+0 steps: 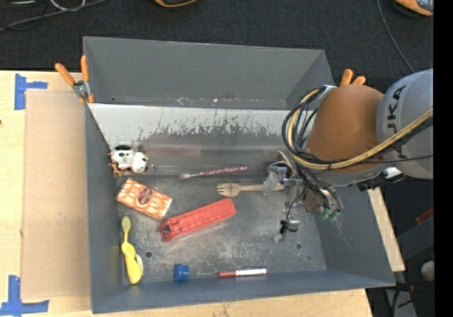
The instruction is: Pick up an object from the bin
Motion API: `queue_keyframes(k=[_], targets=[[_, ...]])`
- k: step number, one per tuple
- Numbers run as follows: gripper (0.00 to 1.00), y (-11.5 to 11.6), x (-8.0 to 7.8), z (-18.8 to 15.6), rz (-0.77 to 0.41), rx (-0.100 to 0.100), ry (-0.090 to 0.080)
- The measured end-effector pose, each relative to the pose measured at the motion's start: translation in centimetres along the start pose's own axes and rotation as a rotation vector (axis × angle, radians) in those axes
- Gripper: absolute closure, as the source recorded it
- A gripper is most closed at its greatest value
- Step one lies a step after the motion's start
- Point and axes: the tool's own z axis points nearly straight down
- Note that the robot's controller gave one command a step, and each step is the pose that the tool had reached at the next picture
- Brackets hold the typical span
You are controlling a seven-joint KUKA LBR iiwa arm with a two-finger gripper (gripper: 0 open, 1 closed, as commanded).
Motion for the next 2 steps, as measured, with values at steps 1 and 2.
queue_keyframes(k=[1, 2], targets=[[0.0, 0.0, -0.2, -0.4, -0.001, 0.0, -0.007], [0.0, 5.7, -2.0, -0.4, -0.135, 0.001, -0.008]])
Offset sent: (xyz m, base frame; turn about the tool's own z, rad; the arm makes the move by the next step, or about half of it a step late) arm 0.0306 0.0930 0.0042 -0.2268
